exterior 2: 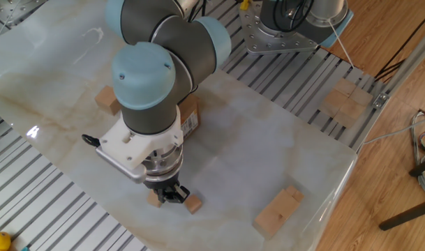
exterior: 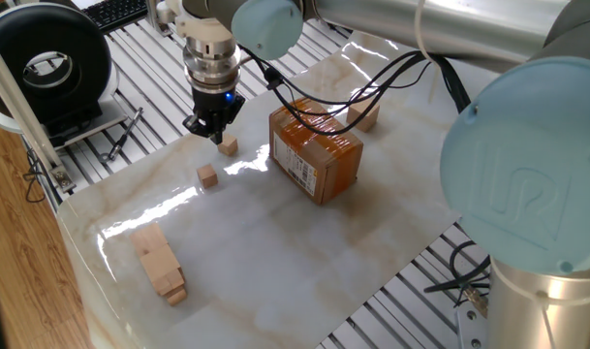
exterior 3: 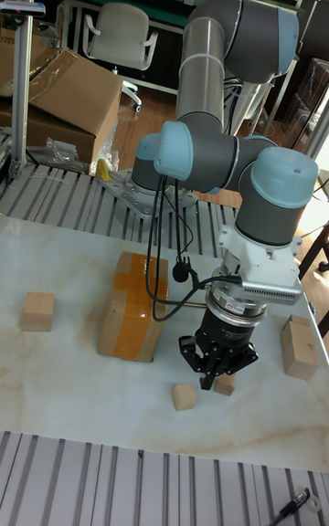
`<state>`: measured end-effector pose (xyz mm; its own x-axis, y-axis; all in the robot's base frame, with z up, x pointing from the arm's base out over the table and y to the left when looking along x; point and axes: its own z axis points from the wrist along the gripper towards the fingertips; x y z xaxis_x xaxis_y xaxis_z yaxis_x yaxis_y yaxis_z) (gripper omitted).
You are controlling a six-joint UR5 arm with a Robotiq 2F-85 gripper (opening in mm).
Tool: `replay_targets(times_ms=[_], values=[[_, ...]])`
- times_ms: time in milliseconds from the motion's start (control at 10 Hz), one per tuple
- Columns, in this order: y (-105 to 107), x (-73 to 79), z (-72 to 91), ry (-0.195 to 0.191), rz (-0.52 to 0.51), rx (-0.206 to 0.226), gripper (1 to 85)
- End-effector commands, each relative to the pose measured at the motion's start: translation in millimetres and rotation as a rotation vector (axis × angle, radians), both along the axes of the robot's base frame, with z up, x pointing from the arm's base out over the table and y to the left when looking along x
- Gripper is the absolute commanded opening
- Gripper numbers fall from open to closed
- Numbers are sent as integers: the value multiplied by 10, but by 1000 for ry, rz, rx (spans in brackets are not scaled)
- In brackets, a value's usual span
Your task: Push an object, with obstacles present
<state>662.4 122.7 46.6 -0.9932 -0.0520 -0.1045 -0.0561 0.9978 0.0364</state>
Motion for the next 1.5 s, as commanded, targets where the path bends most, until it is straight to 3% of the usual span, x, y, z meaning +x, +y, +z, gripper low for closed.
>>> replay_targets(times_ms=[0,500,900,1400], values=[[27,-20,11,11,-19,17,17],[123,-37,-3,23,-18,40,17],[216,73,-192,17,-15,46,17],[-24,138,-327,19,15,-3,13]])
